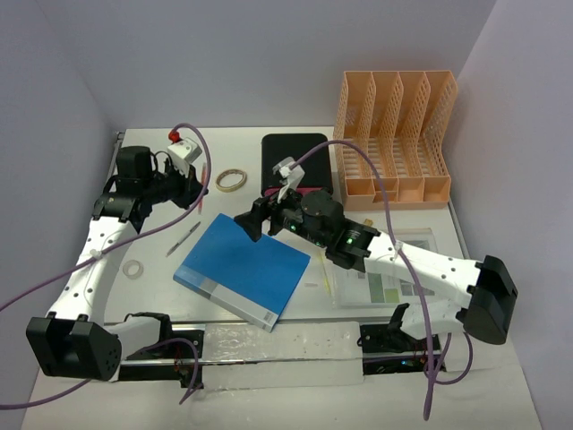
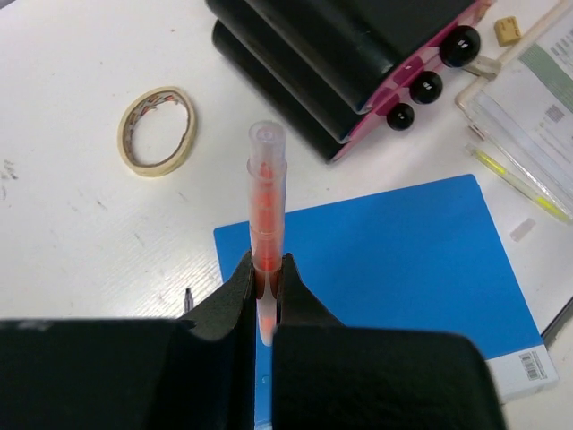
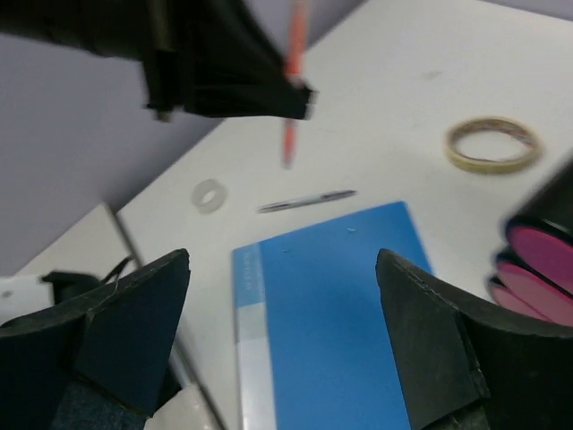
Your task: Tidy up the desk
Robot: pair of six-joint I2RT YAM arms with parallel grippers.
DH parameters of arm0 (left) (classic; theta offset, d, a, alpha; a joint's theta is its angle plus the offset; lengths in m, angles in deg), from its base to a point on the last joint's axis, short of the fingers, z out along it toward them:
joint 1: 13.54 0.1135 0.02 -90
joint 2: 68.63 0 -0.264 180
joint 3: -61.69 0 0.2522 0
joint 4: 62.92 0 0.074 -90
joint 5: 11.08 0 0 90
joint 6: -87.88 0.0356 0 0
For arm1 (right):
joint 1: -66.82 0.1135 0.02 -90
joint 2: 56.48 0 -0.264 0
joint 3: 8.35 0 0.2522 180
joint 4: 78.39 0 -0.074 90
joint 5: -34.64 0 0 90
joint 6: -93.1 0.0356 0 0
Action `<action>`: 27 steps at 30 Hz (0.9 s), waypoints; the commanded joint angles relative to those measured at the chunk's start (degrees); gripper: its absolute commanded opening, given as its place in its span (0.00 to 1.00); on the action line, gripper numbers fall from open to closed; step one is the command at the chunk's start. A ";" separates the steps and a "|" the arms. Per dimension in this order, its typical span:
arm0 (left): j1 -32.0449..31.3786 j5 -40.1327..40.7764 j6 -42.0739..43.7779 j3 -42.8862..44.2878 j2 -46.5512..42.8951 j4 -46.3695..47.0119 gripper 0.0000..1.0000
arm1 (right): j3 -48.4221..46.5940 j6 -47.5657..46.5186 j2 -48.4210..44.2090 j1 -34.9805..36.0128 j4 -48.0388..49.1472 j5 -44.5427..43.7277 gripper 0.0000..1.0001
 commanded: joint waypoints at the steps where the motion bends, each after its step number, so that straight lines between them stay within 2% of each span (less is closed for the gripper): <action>1: 3.21 1.18 -0.19 0.08 0.32 2.47 0.00 | -0.30 -0.97 -2.19 -1.59 -11.23 -15.80 0.92; 3: 3.93 2.37 -0.42 -0.57 0.38 3.21 0.00 | -2.16 1.13 -1.95 -1.84 -17.59 -25.95 0.90; 6: 4.11 3.53 -0.88 -1.28 0.52 3.88 0.00 | -3.36 4.15 -0.60 -2.30 -22.20 -36.65 0.85; 11: 4.15 4.02 -0.54 -2.07 0.46 4.16 0.00 | -5.48 9.89 3.52 -3.09 -27.21 -47.29 0.75; 18: 4.34 3.51 0.93 -2.08 1.03 3.32 0.00 | -8.75 12.42 10.72 -6.55 -27.79 -44.56 0.62; 27: 5.35 1.08 2.65 -2.58 2.19 3.11 0.00 | -9.73 11.63 14.36 -6.89 -23.68 -42.51 0.59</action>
